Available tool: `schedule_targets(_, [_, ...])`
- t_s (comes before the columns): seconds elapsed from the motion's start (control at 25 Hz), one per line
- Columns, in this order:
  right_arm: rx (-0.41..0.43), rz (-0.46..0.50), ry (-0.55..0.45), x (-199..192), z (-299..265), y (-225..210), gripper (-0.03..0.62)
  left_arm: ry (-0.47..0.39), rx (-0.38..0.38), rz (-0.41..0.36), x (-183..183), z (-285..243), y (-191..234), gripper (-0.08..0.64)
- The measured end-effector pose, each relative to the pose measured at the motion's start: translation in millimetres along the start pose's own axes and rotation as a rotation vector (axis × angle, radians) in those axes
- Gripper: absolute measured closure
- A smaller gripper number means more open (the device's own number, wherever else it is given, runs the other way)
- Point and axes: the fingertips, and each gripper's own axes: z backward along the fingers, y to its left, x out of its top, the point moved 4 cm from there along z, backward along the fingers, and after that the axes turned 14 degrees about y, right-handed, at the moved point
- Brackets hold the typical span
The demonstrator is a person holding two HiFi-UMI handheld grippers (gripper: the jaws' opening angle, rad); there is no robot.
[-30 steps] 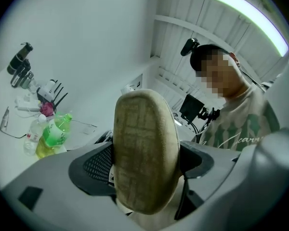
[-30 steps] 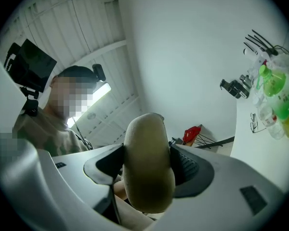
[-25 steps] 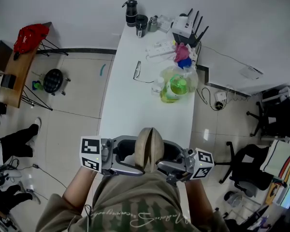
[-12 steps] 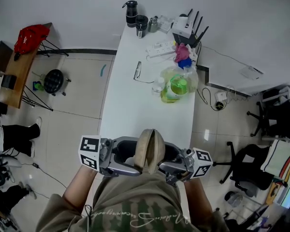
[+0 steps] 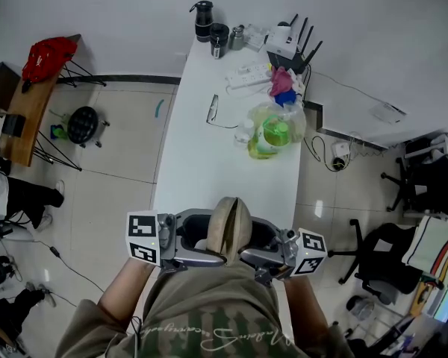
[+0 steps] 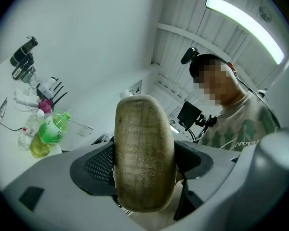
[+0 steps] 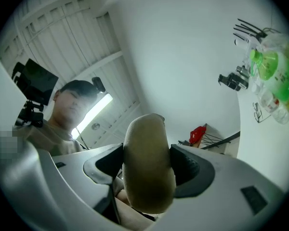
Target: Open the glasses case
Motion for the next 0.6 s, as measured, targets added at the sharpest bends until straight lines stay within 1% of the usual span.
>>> schedule_targets(0.16, [-0.043,0.049,0.0,2.5,0.9,3.1,0.276,0.013,0.024,-0.021,2.1,-0.8,1.0,0.149])
schedule_targets(0.24, [-0.104,0.123,0.047,1.9,0.2,4.8,0.276,0.017,0.053,-0.027,4.4,1.6,2.8,0.149])
schedule_targets(0.32, [-0.156,0.201,0.103,0.4,-0.4,4.6,0.276,0.008,0.065,-0.023,6.6,4.1,4.9,0.149])
schedule_targets(0.36, [-0.169,0.217,0.113,0.7,-0.2,3.8,0.276,0.005,0.068,-0.02,7.1,4.1,6.1,0.149])
schedule_targets(0.48, [-0.184,0.201,0.102,1.6,-1.5,1.6,0.276,0.011,0.073,-0.018,5.4,1.2,8.4,0.149])
schedule_targets(0.6, [-0.205,0.194,0.119,-2.0,-7.2,0.8,0.276,0.035,0.085,-0.027,2.2,1.0,8.7,0.149])
